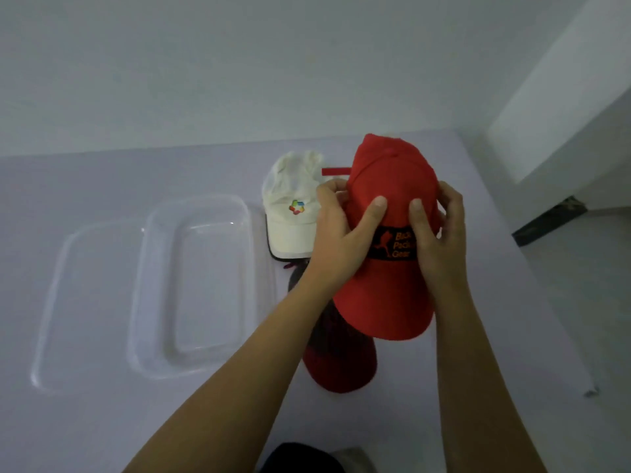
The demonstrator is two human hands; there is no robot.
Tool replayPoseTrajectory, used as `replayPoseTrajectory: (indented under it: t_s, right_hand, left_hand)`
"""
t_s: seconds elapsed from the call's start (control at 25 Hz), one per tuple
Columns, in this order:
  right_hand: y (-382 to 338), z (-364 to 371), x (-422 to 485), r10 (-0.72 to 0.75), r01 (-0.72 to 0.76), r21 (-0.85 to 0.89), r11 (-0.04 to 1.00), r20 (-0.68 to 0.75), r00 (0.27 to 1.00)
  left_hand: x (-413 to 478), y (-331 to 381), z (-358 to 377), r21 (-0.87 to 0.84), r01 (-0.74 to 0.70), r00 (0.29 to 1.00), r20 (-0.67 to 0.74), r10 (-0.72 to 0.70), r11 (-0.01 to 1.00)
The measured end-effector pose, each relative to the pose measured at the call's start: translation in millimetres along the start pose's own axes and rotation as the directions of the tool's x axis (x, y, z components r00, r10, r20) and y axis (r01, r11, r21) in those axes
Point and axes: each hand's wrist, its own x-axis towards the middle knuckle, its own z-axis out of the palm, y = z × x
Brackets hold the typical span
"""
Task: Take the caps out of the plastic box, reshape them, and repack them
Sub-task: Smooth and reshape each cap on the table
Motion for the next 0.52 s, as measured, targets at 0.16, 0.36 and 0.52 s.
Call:
replayPoseTrajectory:
  t_s: [0.16,0.36,0.52]
  right_hand:
    - [70,-91,13,0.129,-0.132,-0.166,0.977,-0.030,0.991]
    - [155,-120,17,0.285,-0.239,-0.272,0.932,0.147,0.947]
    - [190,-115,23,0.317,-0.242,-0.322,0.915,0.204,0.926]
  left_hand:
    - [-21,-52,94,0.133,0.147,0.970,0.175,-0.169,0.980]
    - [-39,-116,139,0.348,0.230,0.959,0.078,-0.273,0.909]
    - [-38,-139,146,0.471,0.276,0.940,0.050,-0.338,0.838]
